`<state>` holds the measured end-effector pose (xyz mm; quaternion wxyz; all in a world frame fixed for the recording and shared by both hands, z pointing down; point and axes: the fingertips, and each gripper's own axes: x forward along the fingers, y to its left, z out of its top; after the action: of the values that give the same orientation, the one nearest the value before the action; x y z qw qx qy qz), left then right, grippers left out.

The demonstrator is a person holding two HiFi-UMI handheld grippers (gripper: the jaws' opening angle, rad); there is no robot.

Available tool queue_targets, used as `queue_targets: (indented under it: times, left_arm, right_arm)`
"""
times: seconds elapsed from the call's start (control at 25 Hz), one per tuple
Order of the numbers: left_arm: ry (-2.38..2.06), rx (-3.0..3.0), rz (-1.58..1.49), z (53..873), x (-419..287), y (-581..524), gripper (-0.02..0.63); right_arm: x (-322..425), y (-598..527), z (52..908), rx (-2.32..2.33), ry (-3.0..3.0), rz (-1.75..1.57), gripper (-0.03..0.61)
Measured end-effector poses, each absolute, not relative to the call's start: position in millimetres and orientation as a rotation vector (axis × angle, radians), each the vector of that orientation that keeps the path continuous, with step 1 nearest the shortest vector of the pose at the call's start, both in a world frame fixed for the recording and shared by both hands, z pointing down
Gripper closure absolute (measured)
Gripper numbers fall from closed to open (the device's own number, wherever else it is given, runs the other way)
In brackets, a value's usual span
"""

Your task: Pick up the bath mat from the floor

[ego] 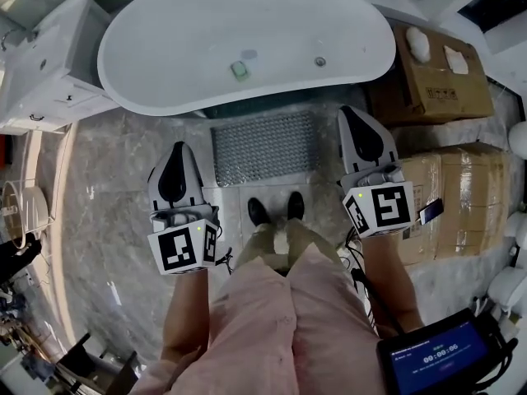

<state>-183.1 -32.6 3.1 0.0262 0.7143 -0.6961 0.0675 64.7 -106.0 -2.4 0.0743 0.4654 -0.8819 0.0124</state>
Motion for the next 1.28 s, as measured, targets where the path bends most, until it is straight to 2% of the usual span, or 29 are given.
queue_targets:
  times: [0.64,1.28]
  left_arm:
    - [-1.973,2.017,0.447,147.2,-188.7,7.8,0.589]
    - [-2.03,2.013,0.43,143.3,-209.6,-9.4,0.589]
  right_arm:
    - [99.2,-71.2,163.3,1.373,-2.42,0.376,0.56]
    - [94.4,-87.6,166.2,1.367,-2.442,0.342,0.56]
